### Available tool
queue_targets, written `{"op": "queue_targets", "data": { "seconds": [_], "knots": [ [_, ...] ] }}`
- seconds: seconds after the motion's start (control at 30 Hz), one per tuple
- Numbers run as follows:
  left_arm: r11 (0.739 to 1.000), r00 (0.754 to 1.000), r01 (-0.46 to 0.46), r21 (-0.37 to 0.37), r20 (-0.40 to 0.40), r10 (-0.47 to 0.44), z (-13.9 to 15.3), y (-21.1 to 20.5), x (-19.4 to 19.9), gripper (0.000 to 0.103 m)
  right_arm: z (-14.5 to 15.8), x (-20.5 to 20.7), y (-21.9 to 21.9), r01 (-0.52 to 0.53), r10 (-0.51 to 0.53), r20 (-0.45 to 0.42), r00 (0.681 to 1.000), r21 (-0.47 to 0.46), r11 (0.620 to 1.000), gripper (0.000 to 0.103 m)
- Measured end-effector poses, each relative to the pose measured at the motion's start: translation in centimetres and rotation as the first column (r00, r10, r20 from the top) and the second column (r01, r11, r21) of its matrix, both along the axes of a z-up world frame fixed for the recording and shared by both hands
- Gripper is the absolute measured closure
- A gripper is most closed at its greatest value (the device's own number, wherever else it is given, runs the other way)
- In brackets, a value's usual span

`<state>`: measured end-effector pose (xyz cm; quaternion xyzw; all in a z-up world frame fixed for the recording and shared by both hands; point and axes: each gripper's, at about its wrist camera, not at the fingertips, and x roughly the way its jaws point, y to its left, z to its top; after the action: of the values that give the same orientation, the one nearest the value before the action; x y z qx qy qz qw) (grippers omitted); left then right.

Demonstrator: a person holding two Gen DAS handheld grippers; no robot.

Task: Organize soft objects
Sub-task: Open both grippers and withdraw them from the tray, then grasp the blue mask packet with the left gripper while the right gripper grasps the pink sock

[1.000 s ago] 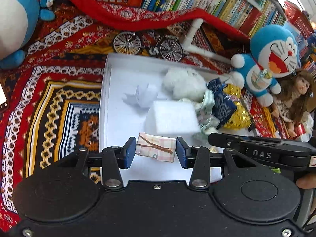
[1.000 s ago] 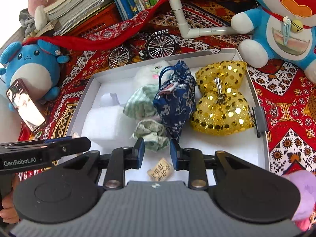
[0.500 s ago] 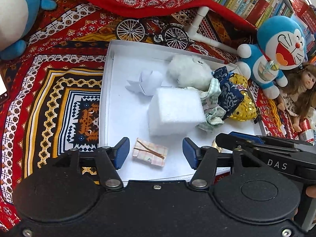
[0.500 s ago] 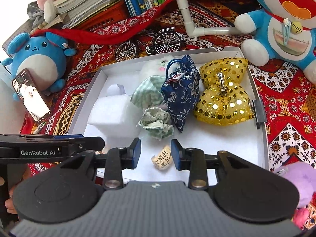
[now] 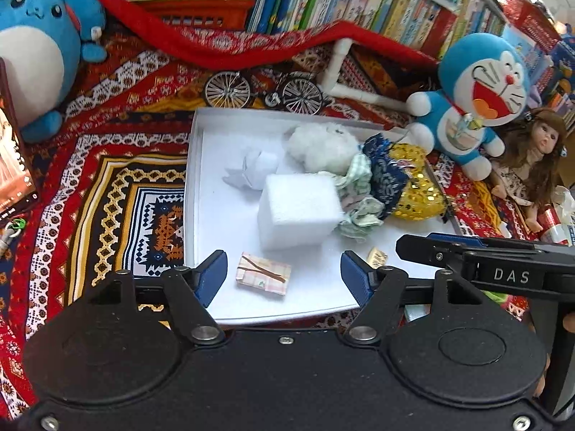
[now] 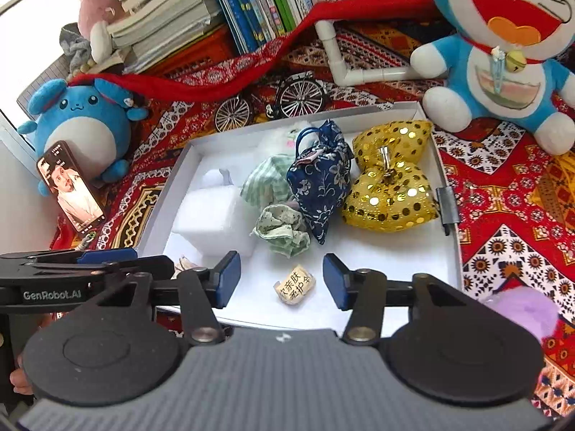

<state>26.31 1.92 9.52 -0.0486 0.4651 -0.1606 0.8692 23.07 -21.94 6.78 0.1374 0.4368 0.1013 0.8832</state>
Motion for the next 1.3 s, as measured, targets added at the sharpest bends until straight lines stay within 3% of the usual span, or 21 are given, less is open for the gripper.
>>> {"op": "queue_targets", "data": {
  "seconds": [0.47,0.73,1.13,1.3],
  "knots": [
    [0.998,0.978,0.062,-0.009,0.199,-0.059,5.6,-2.0,-8.2,0.027,4.1,-5.3,-2.8,-0.006,-0.001,0.143,0.99,0.051,0.999,0.018],
    [0.991,0.949,0.131,0.0,0.29,-0.125,6.6,-4.8,-13.6,0.025,6.3,-10.4,-4.9,-0.002,0.001,0.299,0.954,0.003,1.0,0.014],
    [0.987,0.86,0.158,0.034,0.487,-0.154,5.2,-7.9,-20.9,0.022,4.3,-16.4,-8.3,0.075,-0.048,0.428,0.903,-0.047,0.996,0.003],
    [0.982,0.85,0.186,0.021,0.498,-0.171,4.1,-9.0,-22.5,0.026,2.7,-18.1,-8.9,0.104,-0.067,0.463,0.884,-0.054,0.993,0.003]
  ]
}}
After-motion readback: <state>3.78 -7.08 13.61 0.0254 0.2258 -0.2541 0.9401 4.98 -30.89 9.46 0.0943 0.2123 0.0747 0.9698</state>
